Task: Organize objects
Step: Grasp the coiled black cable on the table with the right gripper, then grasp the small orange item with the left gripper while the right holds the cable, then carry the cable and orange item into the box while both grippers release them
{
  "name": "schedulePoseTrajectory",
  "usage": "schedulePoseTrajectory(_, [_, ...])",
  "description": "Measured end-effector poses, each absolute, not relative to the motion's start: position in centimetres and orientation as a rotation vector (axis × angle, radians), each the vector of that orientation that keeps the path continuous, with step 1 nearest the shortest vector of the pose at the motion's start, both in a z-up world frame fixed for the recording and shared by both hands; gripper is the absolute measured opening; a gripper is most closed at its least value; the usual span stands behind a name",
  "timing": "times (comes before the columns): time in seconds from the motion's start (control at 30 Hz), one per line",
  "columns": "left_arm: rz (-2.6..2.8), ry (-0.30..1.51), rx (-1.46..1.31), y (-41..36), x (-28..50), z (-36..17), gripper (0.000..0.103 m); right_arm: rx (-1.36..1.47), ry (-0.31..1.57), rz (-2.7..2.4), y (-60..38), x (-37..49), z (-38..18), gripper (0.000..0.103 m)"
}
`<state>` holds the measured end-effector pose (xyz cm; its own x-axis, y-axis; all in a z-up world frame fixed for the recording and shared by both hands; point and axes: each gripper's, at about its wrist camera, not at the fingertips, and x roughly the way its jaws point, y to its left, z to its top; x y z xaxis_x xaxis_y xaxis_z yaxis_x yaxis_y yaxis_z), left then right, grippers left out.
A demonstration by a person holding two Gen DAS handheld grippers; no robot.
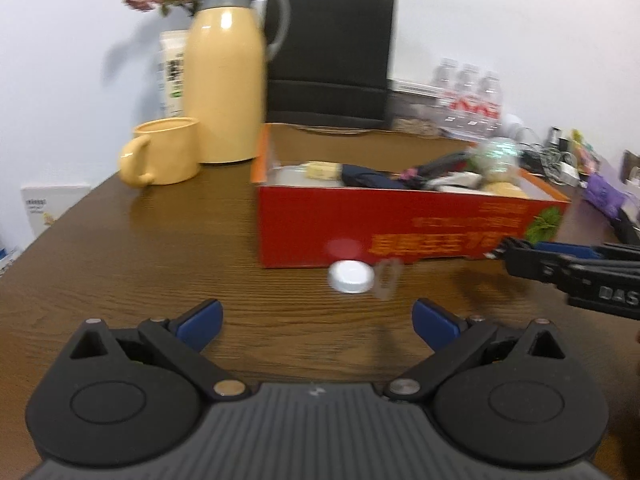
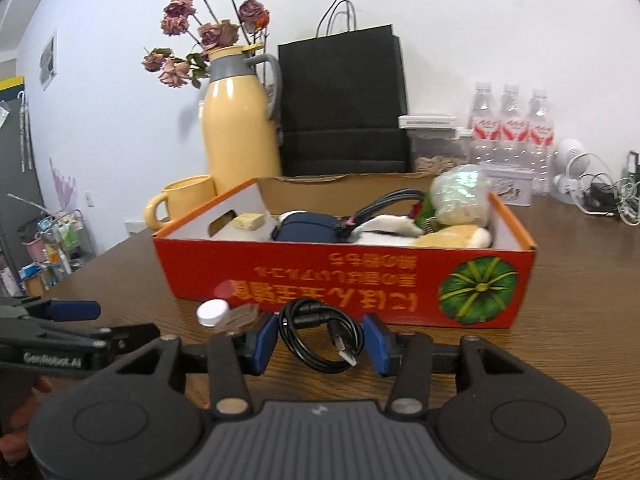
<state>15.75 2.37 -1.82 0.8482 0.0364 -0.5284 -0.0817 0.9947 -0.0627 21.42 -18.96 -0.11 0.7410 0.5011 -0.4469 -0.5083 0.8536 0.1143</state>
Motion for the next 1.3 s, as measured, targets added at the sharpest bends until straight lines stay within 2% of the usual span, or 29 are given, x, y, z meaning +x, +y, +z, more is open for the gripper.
schedulePoseTrajectory(0.3, [0.006, 0.576, -0.04, -1.7, 16.4, -2.2, 0.103, -0.04, 0.451, 0.531, -20.0, 21.0, 0.0, 0.046])
schedulePoseTrajectory(0.5, [-0.004, 0.604, -0.032, -2.9, 17.0, -2.6, 0.09, -0.037, 0.442, 0.516, -20.8, 21.0, 0.1, 0.046])
schedulePoseTrajectory(0.6, [-0.018, 0.621, -0.026, -3.6, 17.3, -2.8, 0.073, -0.035, 0.444, 0.511, -21.1, 21.0, 0.1, 0.046])
schedulePoseTrajectory(0.63, [-0.025, 0.631, -0.028, -3.8, 17.5, -2.9, 0.064, -0.036, 0.444, 0.511, -21.1, 21.0, 0.0, 0.046])
schedulePoseTrajectory(0.67, [-0.035, 0.64, -0.032, -3.9, 17.6, -3.0, 0.047, -0.037, 0.442, 0.512, -21.1, 20.9, 0.0, 0.046])
schedulePoseTrajectory(0.7, [-0.041, 0.645, -0.031, -4.1, 17.6, -3.1, 0.035, -0.039, 0.441, 0.513, -21.1, 20.8, 0.0, 0.046])
schedulePoseTrajectory(0.73, [-0.04, 0.641, -0.022, -4.2, 17.6, -3.1, 0.016, -0.041, 0.439, 0.516, -21.1, 20.8, 0.0, 0.046])
schedulePoseTrajectory(0.77, [-0.052, 0.642, -0.025, -4.2, 17.6, -3.1, 0.013, -0.043, 0.438, 0.518, -21.0, 20.7, 0.0, 0.046])
schedulePoseTrajectory(1.1, [-0.029, 0.589, -0.076, -3.5, 17.4, -2.1, 0.013, -0.062, 0.435, 0.518, -20.5, 20.5, -0.1, 0.046])
schedulePoseTrajectory(1.3, [-0.007, 0.487, -0.079, -2.8, 18.1, 0.8, 0.013, -0.088, 0.385, 0.518, -20.2, 20.4, 1.1, 0.046])
